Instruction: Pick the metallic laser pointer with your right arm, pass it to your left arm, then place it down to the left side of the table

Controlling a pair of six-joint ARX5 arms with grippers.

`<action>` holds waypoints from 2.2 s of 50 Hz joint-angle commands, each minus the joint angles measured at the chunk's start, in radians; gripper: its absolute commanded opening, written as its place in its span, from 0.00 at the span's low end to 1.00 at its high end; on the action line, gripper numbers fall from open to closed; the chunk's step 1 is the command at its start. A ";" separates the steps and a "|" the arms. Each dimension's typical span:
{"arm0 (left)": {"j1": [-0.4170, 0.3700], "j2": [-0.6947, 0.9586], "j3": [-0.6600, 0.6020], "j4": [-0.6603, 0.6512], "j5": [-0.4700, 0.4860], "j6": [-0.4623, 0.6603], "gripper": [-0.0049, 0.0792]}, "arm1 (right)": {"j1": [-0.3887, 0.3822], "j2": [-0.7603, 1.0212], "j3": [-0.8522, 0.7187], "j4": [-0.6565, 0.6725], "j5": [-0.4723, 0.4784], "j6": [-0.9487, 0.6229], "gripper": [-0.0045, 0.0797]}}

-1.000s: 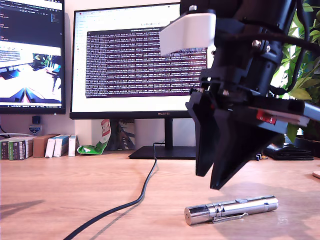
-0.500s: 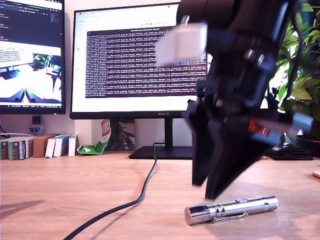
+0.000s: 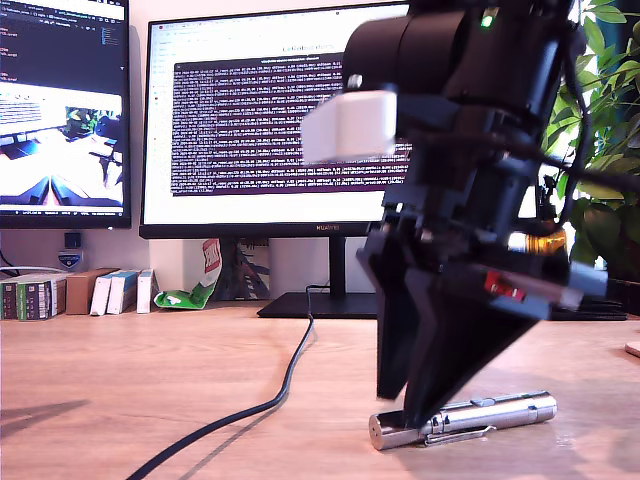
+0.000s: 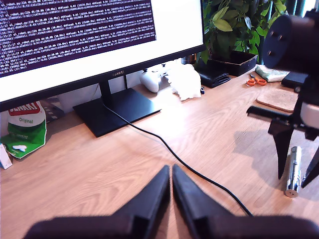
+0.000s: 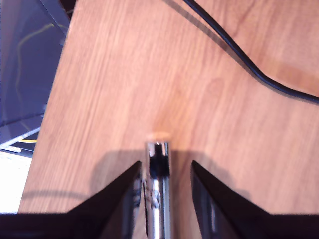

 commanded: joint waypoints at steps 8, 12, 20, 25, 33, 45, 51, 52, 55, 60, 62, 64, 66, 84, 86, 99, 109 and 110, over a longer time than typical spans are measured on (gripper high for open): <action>-0.001 0.004 0.017 0.005 0.002 0.004 0.04 | 0.002 0.034 0.002 0.007 -0.011 0.007 0.39; -0.001 0.004 0.017 0.005 0.002 0.004 0.04 | 0.002 0.042 0.002 0.010 -0.014 0.007 0.39; -0.001 0.004 0.017 0.005 0.002 0.004 0.04 | 0.000 0.065 0.001 0.021 -0.019 0.008 0.36; -0.001 0.004 0.017 0.006 0.002 0.004 0.04 | -0.005 0.068 0.001 0.026 -0.051 0.011 0.23; -0.001 0.004 0.024 0.013 0.002 -0.010 0.06 | -0.011 0.068 0.002 0.072 -0.138 0.086 0.04; -0.002 0.007 0.029 0.067 0.012 -0.163 0.17 | -0.009 0.062 0.065 0.136 -0.140 0.227 0.04; -0.007 0.021 0.029 0.139 0.047 -0.248 0.17 | -0.011 0.057 0.177 0.146 -0.152 0.353 0.04; -0.008 0.025 0.029 0.148 0.052 -0.254 0.18 | -0.011 0.056 0.193 0.149 -0.163 0.361 0.04; -0.011 0.039 0.029 0.183 0.074 -0.278 0.21 | -0.011 0.055 0.254 0.162 -0.206 0.389 0.04; -0.019 0.072 0.029 0.238 0.085 -0.294 0.32 | -0.011 0.054 0.362 0.175 -0.272 0.425 0.04; -0.025 0.087 0.029 0.262 0.097 -0.296 0.34 | -0.011 0.054 0.403 0.178 -0.295 0.431 0.04; -0.031 0.101 0.029 0.290 0.106 -0.301 0.35 | -0.011 0.054 0.440 0.180 -0.316 0.430 0.04; -0.037 0.117 0.029 0.327 0.106 -0.312 0.35 | -0.011 0.054 0.474 0.180 -0.329 0.430 0.04; -0.130 0.327 0.029 0.708 0.097 -0.325 0.38 | -0.004 0.054 0.674 0.208 -0.417 0.463 0.04; -0.144 0.355 0.029 0.747 0.090 -0.330 0.38 | 0.000 0.054 0.684 0.230 -0.417 0.479 0.04; -0.216 0.524 0.029 1.016 0.036 -0.366 0.38 | 0.032 0.054 0.731 0.291 -0.467 0.509 0.04; -0.233 0.607 0.029 1.192 0.012 -0.429 0.38 | 0.053 0.054 0.731 0.303 -0.493 0.509 0.04; -0.233 0.613 0.029 1.205 0.011 -0.435 0.38 | 0.055 0.054 0.731 0.303 -0.497 0.509 0.04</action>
